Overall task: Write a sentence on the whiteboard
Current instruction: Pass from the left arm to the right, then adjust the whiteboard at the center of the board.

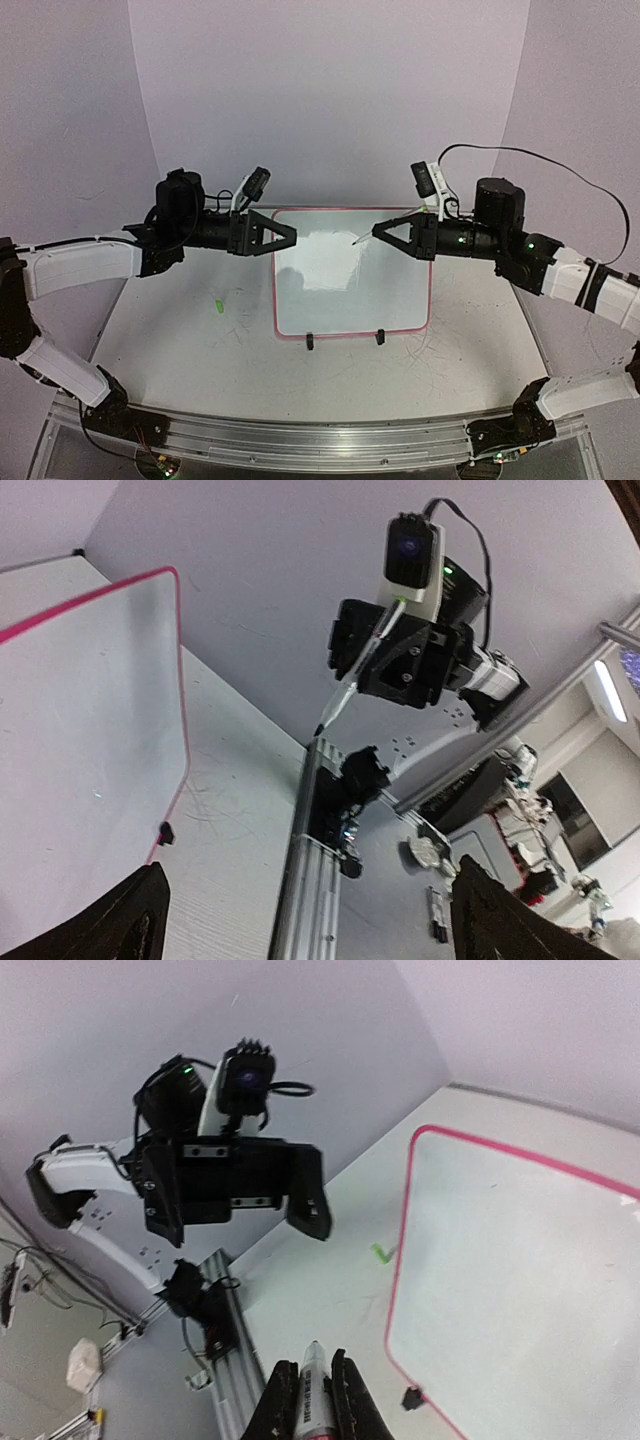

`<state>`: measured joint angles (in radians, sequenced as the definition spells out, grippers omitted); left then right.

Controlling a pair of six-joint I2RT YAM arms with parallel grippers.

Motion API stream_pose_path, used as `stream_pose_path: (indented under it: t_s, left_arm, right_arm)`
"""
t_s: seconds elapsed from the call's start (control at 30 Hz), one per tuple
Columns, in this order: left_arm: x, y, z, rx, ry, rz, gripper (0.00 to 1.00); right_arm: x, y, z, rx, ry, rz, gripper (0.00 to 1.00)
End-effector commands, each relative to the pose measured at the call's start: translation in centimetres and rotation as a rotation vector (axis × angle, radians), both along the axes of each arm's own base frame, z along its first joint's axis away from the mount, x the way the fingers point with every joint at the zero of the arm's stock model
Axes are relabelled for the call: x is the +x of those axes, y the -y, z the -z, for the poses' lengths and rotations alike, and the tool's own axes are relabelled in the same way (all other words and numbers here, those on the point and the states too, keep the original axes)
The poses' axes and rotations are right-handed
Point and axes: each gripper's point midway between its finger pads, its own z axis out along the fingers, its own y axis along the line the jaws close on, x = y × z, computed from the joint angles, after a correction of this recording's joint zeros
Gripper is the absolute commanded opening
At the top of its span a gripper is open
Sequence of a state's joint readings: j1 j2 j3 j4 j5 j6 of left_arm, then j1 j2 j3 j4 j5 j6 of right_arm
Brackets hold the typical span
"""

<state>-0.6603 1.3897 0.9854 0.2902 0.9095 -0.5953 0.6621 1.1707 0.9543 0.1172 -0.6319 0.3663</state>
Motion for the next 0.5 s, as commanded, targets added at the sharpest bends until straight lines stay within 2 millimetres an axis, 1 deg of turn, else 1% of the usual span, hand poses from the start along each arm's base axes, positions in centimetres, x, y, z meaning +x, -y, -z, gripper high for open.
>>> stream_pose_path:
  t_s: [0.0,0.03,0.1,0.2,0.27,0.3,0.4,0.43,0.47]
  left_arm:
    - [3.8,-2.5,0.8,0.174,0.103,-0.310,0.99]
    - [4.7,-3.3,1.5,0.221,0.099,-0.383,0.99]
    - [5.8,-4.6,2.5,0.267,0.088,-0.479,1.00]
    - [6.9,-5.6,3.3,0.284,0.068,-0.555,0.99]
    - [8.6,-6.6,4.7,0.315,0.030,-0.629,0.99]
    - [9.3,-7.3,5.7,0.317,-0.005,-0.652,0.99]
    - [10.0,-7.2,6.5,0.194,-0.062,-0.584,0.98]
    - [10.0,-7.0,6.7,0.163,-0.066,-0.537,0.97]
    - [10.0,-6.5,7.4,0.163,-0.070,-0.499,0.94]
  right_arm:
    - [3.4,3.3,-1.2,-0.124,0.247,0.269,0.00]
    - [4.1,3.9,-1.0,-0.157,0.267,0.321,0.00]
    - [5.2,4.9,-1.3,-0.189,0.295,0.400,0.00]
    - [5.8,6.2,-2.8,-0.205,0.355,0.502,0.00]
    - [6.1,6.5,-3.6,-0.203,0.381,0.542,0.00]
    - [6.4,6.6,-3.8,-0.212,0.389,0.563,0.00]
    - [6.1,5.7,-4.1,-0.217,0.409,0.570,0.00]
    - [5.9,5.3,-4.2,-0.213,0.412,0.567,0.00]
    - [5.7,4.8,-4.1,-0.215,0.412,0.560,0.00]
